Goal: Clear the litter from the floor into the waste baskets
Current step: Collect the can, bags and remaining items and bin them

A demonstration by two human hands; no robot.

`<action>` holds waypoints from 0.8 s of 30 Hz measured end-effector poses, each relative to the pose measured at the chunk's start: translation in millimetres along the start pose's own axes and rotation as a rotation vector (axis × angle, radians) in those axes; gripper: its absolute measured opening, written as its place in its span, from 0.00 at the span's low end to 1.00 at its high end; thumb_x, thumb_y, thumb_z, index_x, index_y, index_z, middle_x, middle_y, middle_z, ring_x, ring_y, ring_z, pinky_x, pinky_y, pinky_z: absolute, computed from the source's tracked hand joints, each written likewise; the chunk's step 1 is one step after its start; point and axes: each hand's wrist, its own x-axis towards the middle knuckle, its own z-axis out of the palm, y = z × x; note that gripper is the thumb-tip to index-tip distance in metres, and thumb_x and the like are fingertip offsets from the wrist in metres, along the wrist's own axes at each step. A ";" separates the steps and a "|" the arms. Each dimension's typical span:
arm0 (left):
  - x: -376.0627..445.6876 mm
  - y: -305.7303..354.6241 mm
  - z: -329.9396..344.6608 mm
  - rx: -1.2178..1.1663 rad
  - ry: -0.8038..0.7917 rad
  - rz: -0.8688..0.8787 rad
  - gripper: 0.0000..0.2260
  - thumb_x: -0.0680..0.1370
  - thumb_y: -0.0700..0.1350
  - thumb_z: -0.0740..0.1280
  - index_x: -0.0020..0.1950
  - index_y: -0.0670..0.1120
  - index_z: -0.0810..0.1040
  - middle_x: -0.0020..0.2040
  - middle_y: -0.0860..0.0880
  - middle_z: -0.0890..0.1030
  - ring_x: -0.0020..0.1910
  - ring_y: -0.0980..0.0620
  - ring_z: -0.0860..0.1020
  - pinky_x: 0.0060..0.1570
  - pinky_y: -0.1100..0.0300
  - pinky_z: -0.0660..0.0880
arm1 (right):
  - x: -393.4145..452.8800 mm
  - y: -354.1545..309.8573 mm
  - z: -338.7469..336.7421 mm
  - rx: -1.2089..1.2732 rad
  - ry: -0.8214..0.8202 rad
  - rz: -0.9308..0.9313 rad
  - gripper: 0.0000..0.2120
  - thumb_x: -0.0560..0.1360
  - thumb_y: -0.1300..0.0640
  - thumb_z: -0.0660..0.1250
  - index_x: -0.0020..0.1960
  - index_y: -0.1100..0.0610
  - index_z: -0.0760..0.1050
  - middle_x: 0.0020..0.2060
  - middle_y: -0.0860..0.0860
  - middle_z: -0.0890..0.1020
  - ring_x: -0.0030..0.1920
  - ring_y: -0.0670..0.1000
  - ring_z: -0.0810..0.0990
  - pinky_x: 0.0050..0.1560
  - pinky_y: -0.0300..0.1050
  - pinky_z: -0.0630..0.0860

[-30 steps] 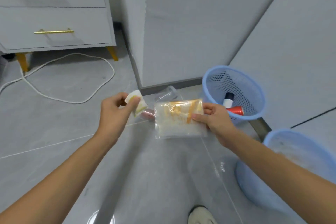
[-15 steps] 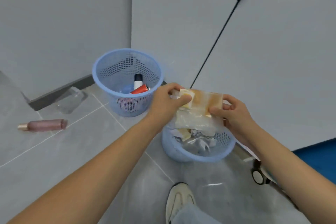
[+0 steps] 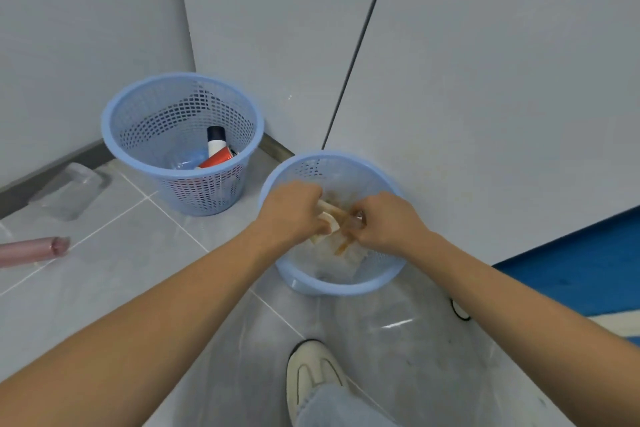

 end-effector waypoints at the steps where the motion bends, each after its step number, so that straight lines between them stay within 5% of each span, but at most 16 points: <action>1: -2.3 -0.8 2.2 0.066 0.000 0.006 0.17 0.71 0.55 0.75 0.45 0.48 0.72 0.42 0.52 0.75 0.44 0.49 0.74 0.40 0.56 0.66 | 0.0 -1.8 4.6 -0.030 0.010 -0.006 0.13 0.74 0.43 0.66 0.42 0.51 0.81 0.35 0.49 0.81 0.40 0.54 0.81 0.36 0.46 0.73; 7: -1.7 -2.3 7.8 0.360 0.027 -0.029 0.29 0.70 0.59 0.77 0.62 0.47 0.68 0.54 0.45 0.78 0.52 0.44 0.78 0.42 0.54 0.69 | 10.7 -5.1 19.1 -0.099 0.064 -0.040 0.14 0.70 0.55 0.72 0.44 0.52 0.65 0.47 0.54 0.76 0.46 0.58 0.77 0.37 0.48 0.66; 11: 3.9 3.3 -0.5 0.440 -0.191 -0.060 0.15 0.76 0.53 0.74 0.55 0.45 0.78 0.46 0.48 0.79 0.45 0.48 0.79 0.40 0.55 0.74 | 21.1 -18.2 21.5 -0.154 -0.181 -0.038 0.10 0.71 0.52 0.73 0.44 0.54 0.73 0.43 0.54 0.81 0.46 0.58 0.82 0.40 0.47 0.75; 14: 4.6 1.8 4.5 0.446 -0.305 -0.048 0.08 0.77 0.48 0.72 0.51 0.45 0.78 0.44 0.49 0.77 0.46 0.46 0.79 0.46 0.54 0.78 | 26.3 -23.9 26.8 -0.120 -0.290 -0.026 0.21 0.66 0.47 0.78 0.53 0.54 0.76 0.47 0.53 0.82 0.47 0.57 0.82 0.44 0.48 0.79; 18: 11.3 -1.1 18.0 0.503 -0.378 -0.081 0.13 0.76 0.45 0.74 0.59 0.45 0.80 0.48 0.48 0.77 0.54 0.45 0.81 0.49 0.53 0.77 | 35.7 -28.3 37.2 -0.157 -0.322 -0.052 0.29 0.64 0.46 0.82 0.60 0.54 0.77 0.55 0.55 0.82 0.53 0.58 0.83 0.54 0.52 0.81; 24: 18.2 -3.6 29.9 0.484 -0.429 -0.100 0.16 0.78 0.44 0.71 0.66 0.46 0.77 0.60 0.46 0.81 0.59 0.45 0.80 0.52 0.53 0.76 | 37.8 -32.3 49.9 -0.193 -0.289 -0.048 0.27 0.66 0.51 0.81 0.61 0.55 0.77 0.55 0.55 0.82 0.54 0.58 0.83 0.54 0.53 0.82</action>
